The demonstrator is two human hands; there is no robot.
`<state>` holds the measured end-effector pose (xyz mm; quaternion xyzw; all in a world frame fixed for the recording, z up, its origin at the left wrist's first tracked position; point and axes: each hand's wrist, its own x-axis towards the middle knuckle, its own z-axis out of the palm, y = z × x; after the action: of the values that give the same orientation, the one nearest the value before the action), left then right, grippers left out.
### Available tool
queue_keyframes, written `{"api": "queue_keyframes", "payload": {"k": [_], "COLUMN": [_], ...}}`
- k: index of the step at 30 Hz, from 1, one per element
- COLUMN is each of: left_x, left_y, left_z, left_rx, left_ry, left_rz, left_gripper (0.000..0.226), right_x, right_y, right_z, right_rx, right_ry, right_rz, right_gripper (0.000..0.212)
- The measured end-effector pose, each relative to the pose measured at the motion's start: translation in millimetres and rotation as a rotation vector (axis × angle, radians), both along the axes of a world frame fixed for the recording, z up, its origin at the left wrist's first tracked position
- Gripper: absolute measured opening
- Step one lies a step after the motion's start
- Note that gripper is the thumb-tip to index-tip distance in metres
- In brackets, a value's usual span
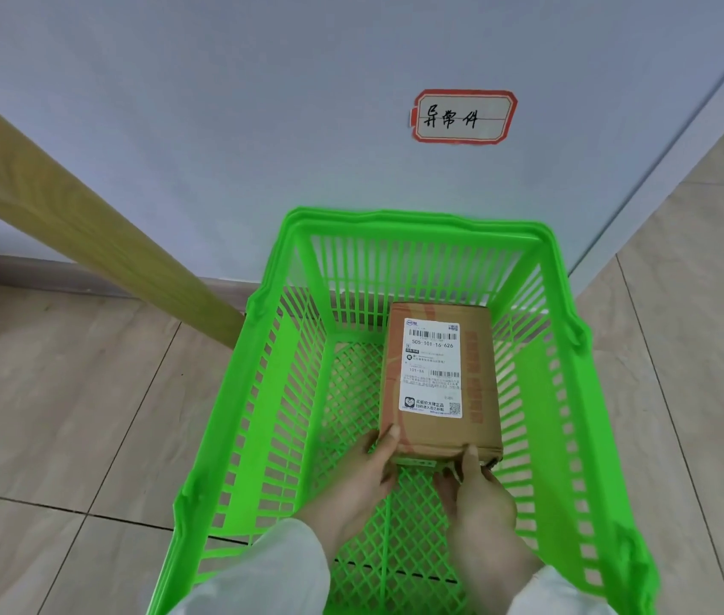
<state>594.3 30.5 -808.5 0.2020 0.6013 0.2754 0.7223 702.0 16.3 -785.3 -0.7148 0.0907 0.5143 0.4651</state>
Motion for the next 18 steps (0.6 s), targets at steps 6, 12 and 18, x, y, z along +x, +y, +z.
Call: {"api": "queue_keyframes", "payload": {"k": [6,12,18], "left_x": [-5.5,3.2,4.0], "left_y": [-2.0,-21.2,-55.1], "left_z": [48.2,178.4,372.2], "left_rx": [-0.073,-0.059,0.011], "left_ry": [0.365,0.432,0.483], "left_rz": [-0.157,-0.082,-0.029], "left_gripper": [0.075,0.056,0.045], "right_x": [-1.1,-18.6,-44.5], "right_y": [-2.8,-23.1,-60.8], "right_z": [55.8,195.0,368.6], "right_rx": [-0.073,-0.019,0.071], "right_ry": [0.071,-0.039,-0.073], "right_rz": [0.198,0.353,0.279], "right_gripper": [0.043,0.026,0.041]}}
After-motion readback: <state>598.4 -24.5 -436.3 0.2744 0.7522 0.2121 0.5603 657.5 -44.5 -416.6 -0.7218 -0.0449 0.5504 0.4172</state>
